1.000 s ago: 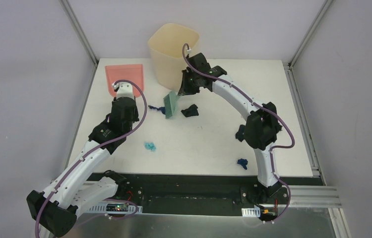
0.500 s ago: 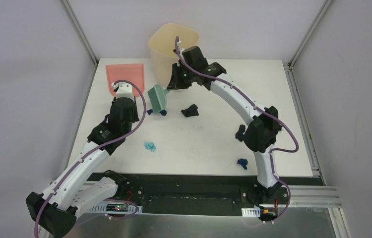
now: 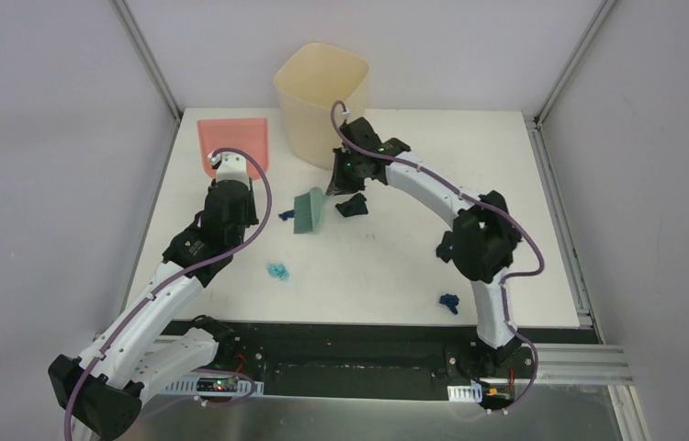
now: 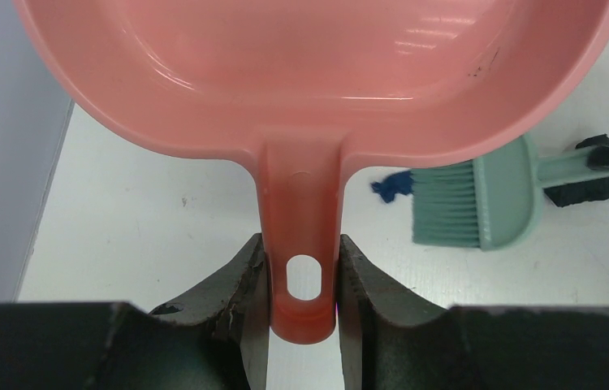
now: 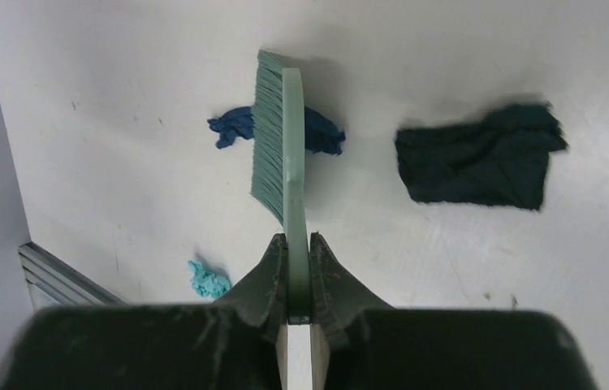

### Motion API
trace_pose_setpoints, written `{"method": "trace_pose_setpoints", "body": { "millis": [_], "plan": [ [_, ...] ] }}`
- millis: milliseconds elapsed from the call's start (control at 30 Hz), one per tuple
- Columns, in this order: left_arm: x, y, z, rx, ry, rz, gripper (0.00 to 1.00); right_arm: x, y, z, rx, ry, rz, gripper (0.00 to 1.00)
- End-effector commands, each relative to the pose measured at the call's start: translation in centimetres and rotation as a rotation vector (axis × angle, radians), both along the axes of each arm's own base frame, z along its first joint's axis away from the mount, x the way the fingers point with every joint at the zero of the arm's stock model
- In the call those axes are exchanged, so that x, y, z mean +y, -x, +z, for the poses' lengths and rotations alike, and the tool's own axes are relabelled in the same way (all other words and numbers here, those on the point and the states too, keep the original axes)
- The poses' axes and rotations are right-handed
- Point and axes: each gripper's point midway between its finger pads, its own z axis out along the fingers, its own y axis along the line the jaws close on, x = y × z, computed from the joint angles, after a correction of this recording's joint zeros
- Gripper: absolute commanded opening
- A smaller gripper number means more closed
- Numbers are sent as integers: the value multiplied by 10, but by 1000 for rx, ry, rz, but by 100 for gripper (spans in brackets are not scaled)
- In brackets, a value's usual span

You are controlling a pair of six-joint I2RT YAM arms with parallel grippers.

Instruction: Sweep away the paper scraps from the table

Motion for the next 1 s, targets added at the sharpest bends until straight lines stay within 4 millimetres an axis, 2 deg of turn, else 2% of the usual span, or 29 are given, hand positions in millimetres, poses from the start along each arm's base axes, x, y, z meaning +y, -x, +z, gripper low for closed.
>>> {"method": "trace_pose_setpoints", "body": {
  "millis": [0, 200, 233, 300, 367, 433, 500, 567, 633, 800, 967],
  "plan": [
    [-6, -6, 10, -43, 26, -21, 0, -63, 6, 37, -39, -13, -133, 0],
    [-6, -6, 11, -45, 28, -25, 0, -146, 17, 21, -32, -19, -246, 0],
    [-6, -6, 10, -43, 28, -26, 0, -157, 16, 20, -25, -36, -255, 0],
    [-7, -6, 10, -44, 31, -28, 0, -163, 19, 30, -13, -128, -198, 0],
    [-8, -6, 11, -46, 34, -34, 0, -152, 27, 50, -24, -267, -74, 0],
    [-9, -7, 11, -45, 35, -37, 0, -123, 51, 78, -31, -428, 125, 0],
    [-9, -7, 10, -40, 34, -40, 0, -102, 71, 94, -55, -466, 261, 0],
    [-11, -7, 8, -35, 34, -44, 0, -83, 90, 100, -71, -444, 379, 0],
    [-11, -8, 8, -32, 32, -45, 0, -66, 106, 103, -75, -425, 468, 0],
    [-9, -7, 8, -36, 27, -40, 0, -18, 144, 87, 19, -442, 618, 0],
    [-10, -7, 7, -35, 27, -46, 0, 22, 162, 70, 106, -429, 674, 0]
  ]
}}
